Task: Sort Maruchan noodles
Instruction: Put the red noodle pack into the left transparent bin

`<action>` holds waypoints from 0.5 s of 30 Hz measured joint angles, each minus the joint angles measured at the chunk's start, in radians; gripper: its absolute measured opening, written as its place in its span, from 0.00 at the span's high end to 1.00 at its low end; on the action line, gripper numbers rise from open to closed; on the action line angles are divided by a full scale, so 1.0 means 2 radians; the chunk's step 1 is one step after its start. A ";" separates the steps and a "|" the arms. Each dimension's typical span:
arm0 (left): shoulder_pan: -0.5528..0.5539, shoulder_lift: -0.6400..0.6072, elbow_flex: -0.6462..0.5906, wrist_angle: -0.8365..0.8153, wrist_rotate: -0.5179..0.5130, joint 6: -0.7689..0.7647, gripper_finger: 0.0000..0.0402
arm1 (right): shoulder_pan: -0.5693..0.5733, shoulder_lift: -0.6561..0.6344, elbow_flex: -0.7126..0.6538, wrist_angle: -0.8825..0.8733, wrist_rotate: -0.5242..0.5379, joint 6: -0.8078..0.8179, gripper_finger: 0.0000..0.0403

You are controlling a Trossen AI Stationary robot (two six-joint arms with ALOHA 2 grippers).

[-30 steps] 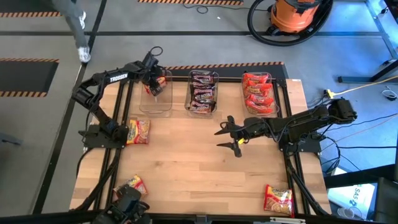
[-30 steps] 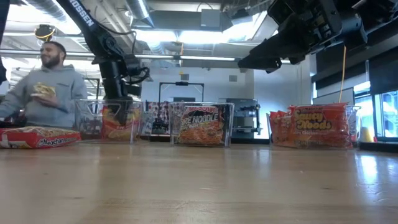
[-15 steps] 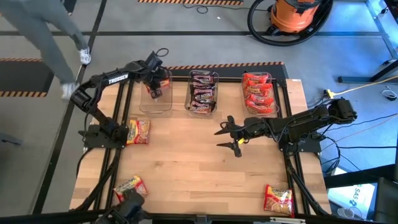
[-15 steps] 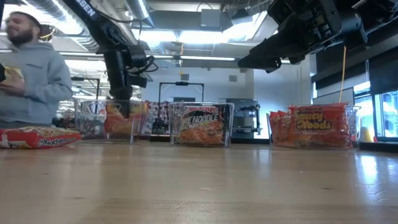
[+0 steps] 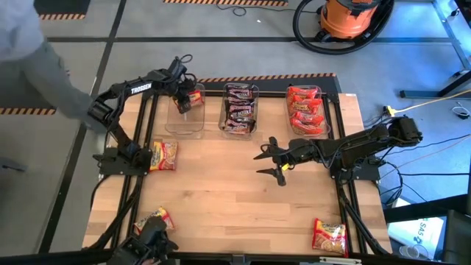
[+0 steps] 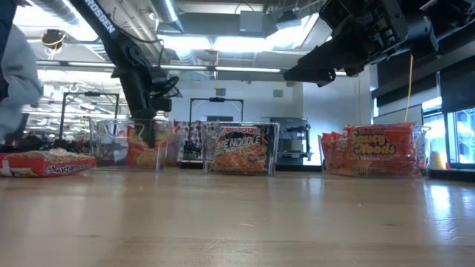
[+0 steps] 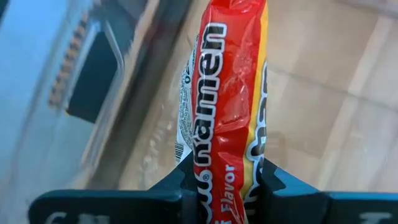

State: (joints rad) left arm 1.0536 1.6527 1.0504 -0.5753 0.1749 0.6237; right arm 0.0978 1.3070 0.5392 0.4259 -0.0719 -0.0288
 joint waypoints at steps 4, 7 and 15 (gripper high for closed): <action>-0.007 0.001 0.000 0.009 -0.002 0.000 0.83 | 0.000 0.000 0.000 0.000 0.000 -0.001 0.45; -0.007 0.001 0.000 0.011 -0.013 -0.004 0.79 | 0.000 0.000 0.000 0.000 0.000 -0.001 0.45; -0.007 -0.008 0.006 0.008 -0.031 -0.010 0.67 | 0.000 0.000 0.000 0.000 0.000 -0.001 0.45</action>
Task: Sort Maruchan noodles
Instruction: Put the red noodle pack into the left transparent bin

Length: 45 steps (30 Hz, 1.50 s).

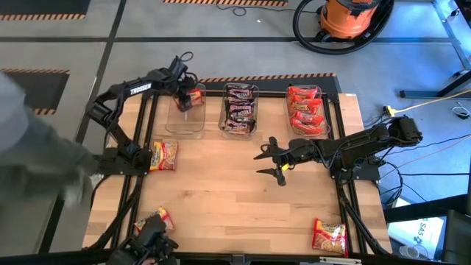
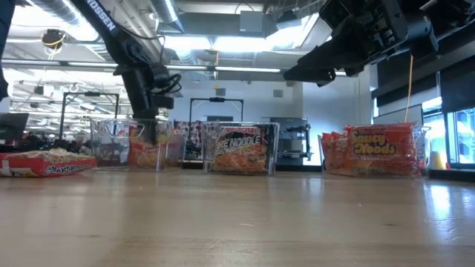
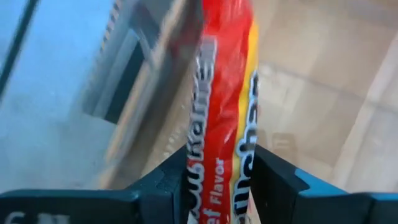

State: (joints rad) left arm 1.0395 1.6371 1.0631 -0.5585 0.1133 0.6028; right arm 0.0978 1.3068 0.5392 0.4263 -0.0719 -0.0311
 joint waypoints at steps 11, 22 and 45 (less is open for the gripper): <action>0.000 -0.034 0.016 -0.001 -0.029 -0.024 0.66 | 0.000 0.000 0.000 0.008 0.000 0.000 0.45; -0.021 -0.058 0.016 0.020 -0.084 -0.070 0.66 | 0.000 0.000 0.000 0.010 0.000 0.000 0.45; -0.315 -0.206 -0.008 -0.344 -0.014 -0.407 0.66 | 0.000 0.000 0.000 0.009 0.000 0.063 0.45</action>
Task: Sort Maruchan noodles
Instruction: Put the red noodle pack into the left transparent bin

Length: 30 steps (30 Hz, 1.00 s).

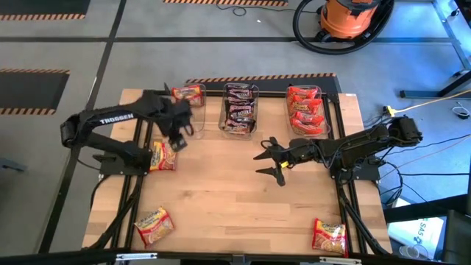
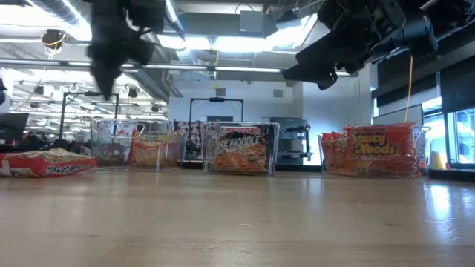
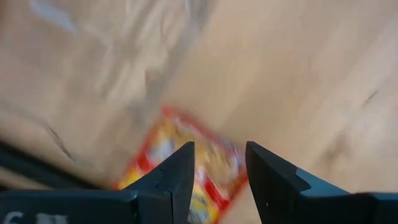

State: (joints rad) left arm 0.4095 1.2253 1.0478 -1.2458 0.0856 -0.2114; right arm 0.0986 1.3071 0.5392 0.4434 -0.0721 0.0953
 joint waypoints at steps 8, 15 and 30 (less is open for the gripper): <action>-0.143 -0.005 -0.098 -0.025 -0.064 -0.218 0.66 | 0.000 0.000 0.000 -0.003 0.000 0.006 0.45; -0.183 -0.005 -0.179 0.004 -0.134 -0.341 0.66 | 0.000 0.000 0.000 0.002 0.008 0.007 0.45; -0.243 -0.001 -0.239 0.133 -0.118 -0.293 0.66 | 0.009 0.000 0.000 0.002 0.008 0.043 0.45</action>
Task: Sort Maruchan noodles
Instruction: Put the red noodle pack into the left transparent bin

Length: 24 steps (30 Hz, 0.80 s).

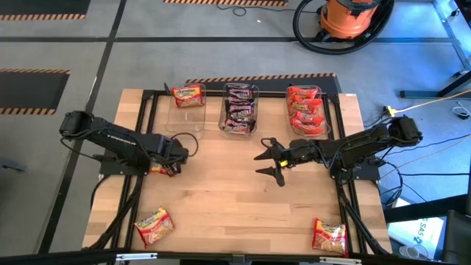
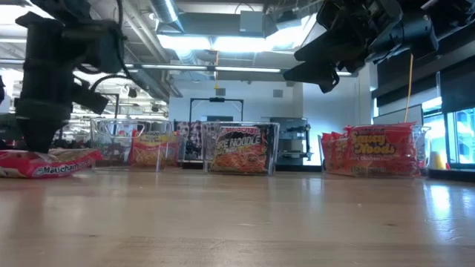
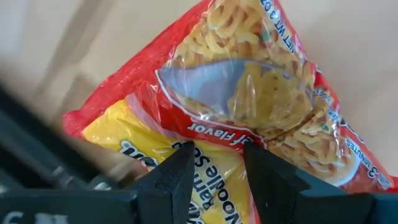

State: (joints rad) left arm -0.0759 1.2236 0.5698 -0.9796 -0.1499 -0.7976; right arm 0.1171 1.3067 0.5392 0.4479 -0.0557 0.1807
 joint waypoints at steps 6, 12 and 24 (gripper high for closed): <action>-0.053 -0.001 0.001 0.105 0.002 0.075 0.66 | 0.028 0.000 0.000 0.000 0.019 -0.003 0.45; -0.081 0.001 -0.001 0.229 0.013 0.185 0.66 | 0.047 0.000 0.000 0.000 0.041 -0.003 0.45; -0.084 0.127 0.002 0.465 0.003 0.290 0.66 | 0.047 0.049 0.000 0.043 0.045 -0.001 0.45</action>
State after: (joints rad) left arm -0.2436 1.4770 0.5730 -0.0488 -0.1431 -0.2178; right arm 0.2111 1.4046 0.5400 0.5341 0.0341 0.1780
